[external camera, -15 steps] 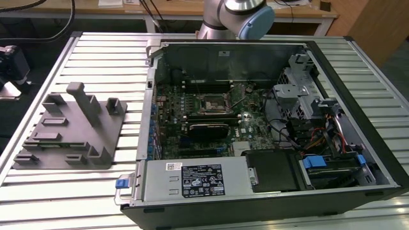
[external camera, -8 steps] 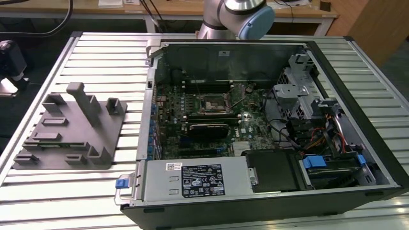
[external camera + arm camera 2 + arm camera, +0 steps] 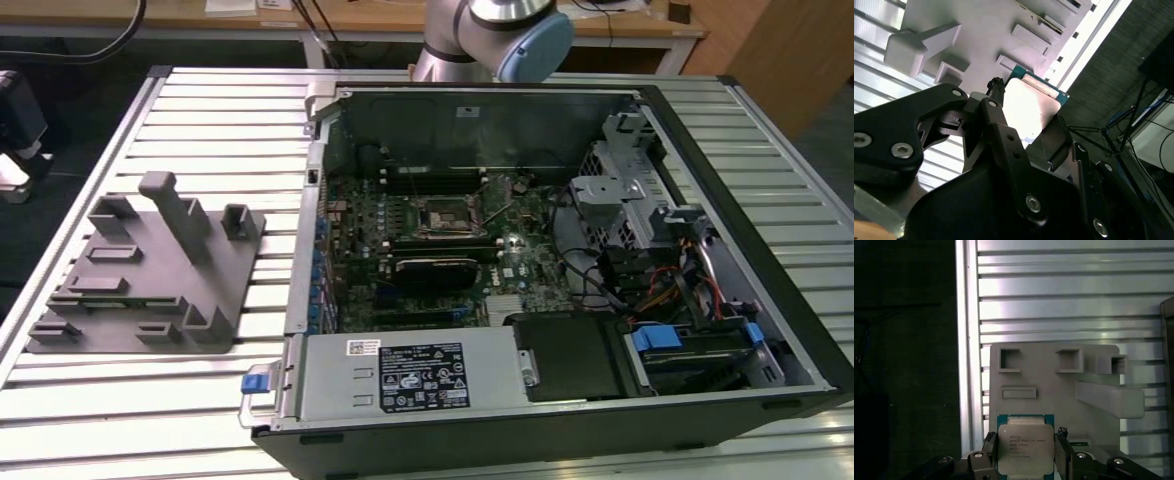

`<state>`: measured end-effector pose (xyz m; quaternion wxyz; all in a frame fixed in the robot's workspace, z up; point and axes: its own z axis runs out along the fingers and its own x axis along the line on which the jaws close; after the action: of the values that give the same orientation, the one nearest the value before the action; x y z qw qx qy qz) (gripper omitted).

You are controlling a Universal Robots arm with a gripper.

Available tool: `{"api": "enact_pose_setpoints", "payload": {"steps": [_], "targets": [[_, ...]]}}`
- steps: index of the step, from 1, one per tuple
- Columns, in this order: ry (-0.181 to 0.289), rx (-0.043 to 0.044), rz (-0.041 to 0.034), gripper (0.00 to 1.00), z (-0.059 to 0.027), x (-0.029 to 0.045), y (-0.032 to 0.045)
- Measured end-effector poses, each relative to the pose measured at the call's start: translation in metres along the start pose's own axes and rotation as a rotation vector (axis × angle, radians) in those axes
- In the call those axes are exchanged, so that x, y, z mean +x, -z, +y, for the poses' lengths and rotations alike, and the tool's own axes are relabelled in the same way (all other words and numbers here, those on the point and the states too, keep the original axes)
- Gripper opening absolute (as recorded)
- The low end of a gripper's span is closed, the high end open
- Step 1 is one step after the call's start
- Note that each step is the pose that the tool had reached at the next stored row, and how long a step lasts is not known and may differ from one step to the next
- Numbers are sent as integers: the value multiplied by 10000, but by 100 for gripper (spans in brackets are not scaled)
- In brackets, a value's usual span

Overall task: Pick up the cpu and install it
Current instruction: 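Pick up the cpu and move it towards the insertion slot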

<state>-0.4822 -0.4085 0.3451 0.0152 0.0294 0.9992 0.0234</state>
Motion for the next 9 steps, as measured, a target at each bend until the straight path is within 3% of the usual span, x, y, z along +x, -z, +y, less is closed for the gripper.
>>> {"api": "enact_pose_setpoints", "payload": {"steps": [9], "targets": [[0,0,-1,54,10,-4,149]]}}
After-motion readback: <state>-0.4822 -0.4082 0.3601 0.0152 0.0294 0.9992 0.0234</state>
